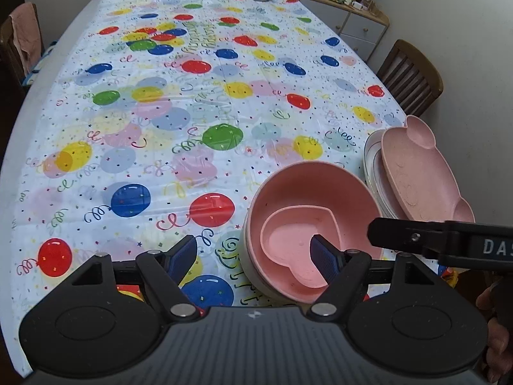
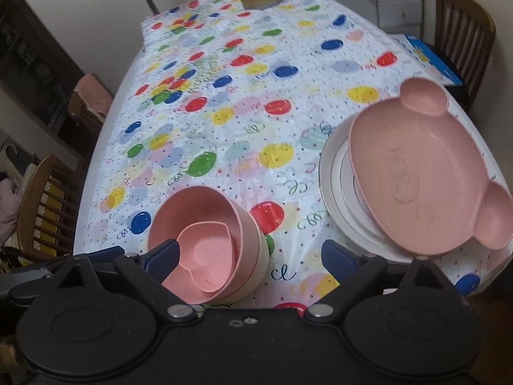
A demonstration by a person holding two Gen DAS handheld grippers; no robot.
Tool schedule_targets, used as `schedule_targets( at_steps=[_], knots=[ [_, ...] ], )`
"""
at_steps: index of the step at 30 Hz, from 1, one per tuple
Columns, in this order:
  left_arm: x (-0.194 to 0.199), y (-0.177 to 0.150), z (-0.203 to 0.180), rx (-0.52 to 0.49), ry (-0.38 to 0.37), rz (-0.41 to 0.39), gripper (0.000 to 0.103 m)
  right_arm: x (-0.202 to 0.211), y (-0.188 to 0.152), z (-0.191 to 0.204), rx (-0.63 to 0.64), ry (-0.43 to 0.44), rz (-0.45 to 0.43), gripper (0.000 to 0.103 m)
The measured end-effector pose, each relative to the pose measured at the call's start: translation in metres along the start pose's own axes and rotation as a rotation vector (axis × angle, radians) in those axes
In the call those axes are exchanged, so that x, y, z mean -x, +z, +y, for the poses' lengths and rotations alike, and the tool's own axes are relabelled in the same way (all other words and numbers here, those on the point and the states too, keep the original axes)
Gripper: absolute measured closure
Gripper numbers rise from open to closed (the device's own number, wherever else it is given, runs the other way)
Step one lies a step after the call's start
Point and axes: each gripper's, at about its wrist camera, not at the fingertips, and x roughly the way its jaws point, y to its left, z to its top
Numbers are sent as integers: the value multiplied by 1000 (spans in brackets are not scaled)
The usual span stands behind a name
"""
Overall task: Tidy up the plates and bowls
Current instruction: 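Close the right tool on the rim of the nested pink bowls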
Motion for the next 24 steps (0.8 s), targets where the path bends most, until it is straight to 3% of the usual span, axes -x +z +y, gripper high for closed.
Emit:
schedule_targets(
  at_steps=[11, 19, 24],
  knots=[
    [-33, 2, 8, -13, -34, 71, 26, -41, -3, -3, -124, -73, 58, 29],
    [-43, 5, 8, -7, -60, 100, 27, -54, -4, -1, -150, -81, 77, 39],
    [-48, 5, 10, 15, -72, 124, 38, -58, -4, -1, -156, -80, 85, 50]
  ],
)
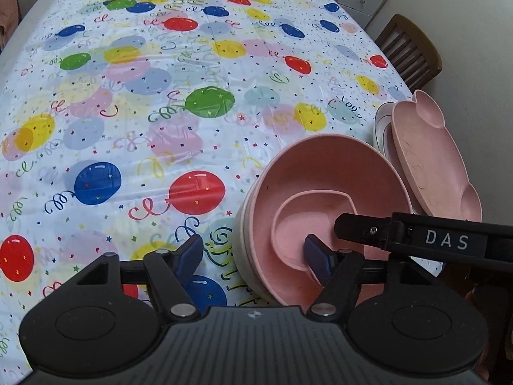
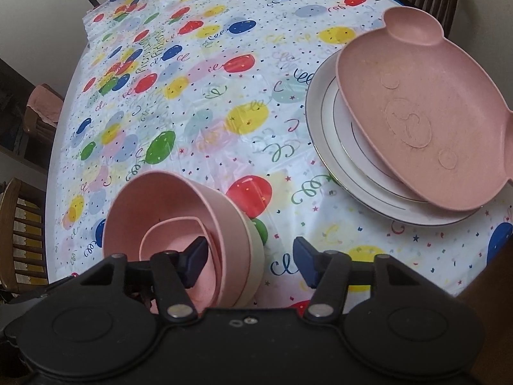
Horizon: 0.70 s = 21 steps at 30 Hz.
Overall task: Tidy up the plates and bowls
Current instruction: 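Close the right tool on the rim of the nested pink bowls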
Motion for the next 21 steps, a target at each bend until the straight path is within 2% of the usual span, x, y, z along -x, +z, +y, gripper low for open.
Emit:
schedule_targets(
  at_steps=[7, 13, 16, 21],
  knots=[
    [1, 1, -2, 6, -29, 8, 57, -4, 1, 6, 20, 0, 3, 54],
    [1, 1, -2, 17, -34, 18, 59, -6, 3, 7, 17, 9, 13, 59],
    [0, 2, -2, 16, -33, 22, 59, -6, 3, 8, 16, 18, 16, 67],
    [1, 2, -4, 0, -30, 36, 60, -5, 2, 11, 21, 1, 8, 68]
  ],
)
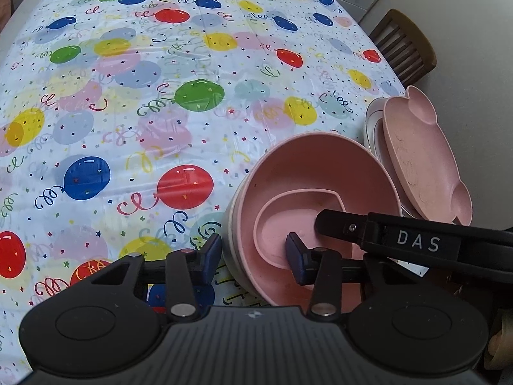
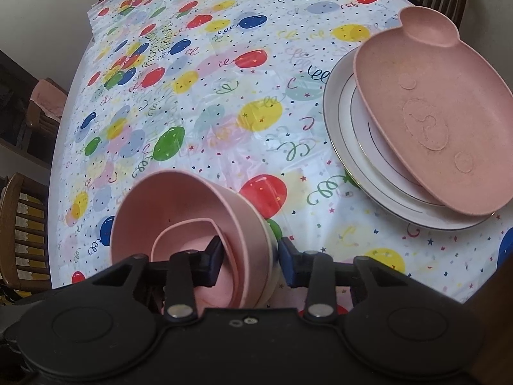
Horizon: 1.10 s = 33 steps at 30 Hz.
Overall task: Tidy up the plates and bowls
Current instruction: 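Close the right tool on the rim of the nested pink bowls, then carry the nested bowls with the right tool onto the pink bear plate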
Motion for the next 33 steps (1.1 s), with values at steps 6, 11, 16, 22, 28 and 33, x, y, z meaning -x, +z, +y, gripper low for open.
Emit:
schedule_targets(
  at_steps=[6, 11, 16, 22, 28, 33],
  knots=[
    [4, 2, -6, -26, -8, 7, 60, 4, -1, 1, -6, -25, 1, 70],
    [14, 7, -16, -57, -21, -4, 60, 14, 0, 0, -20, -33, -18, 70],
    [25, 14, -29, -91, -35, -16, 60, 31, 4, -1, -33, -39, -52, 70],
    [36, 23, -51, -137, -57, -34, 60, 54, 11, -6, -52, -50, -91, 70],
    [42, 34, -80, -172, -65, -58, 60, 77, 23, -20, -67, -57, -128, 70],
    [40, 42, -111, -177, -59, -74, 60, 91, 37, -39, -59, -49, -150, 70]
  ],
)
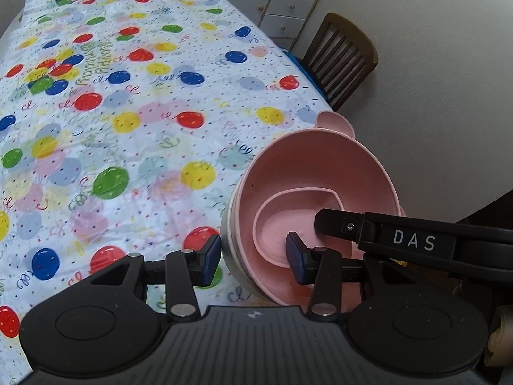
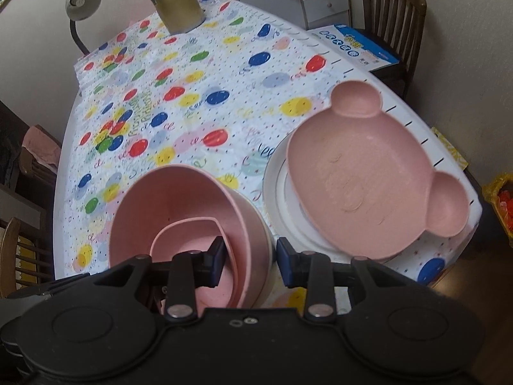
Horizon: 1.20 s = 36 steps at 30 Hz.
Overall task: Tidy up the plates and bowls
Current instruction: 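Carry the nested bowls with the right tool onto the pink bear plate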
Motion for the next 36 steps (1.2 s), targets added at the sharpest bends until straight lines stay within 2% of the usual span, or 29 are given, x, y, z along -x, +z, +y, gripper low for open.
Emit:
schedule_targets(
  at_steps=[17, 25, 36],
  knots=[
    [-57, 36, -80, 21, 34, 4, 60, -3, 58, -86, 41, 21, 22, 71],
    [-91, 45, -94, 42, 59, 33, 60, -26, 77, -111, 51, 12, 71, 71],
    [-113, 45, -93, 73, 70, 48, 60, -49, 86, -124, 77, 12, 118, 71]
  ],
)
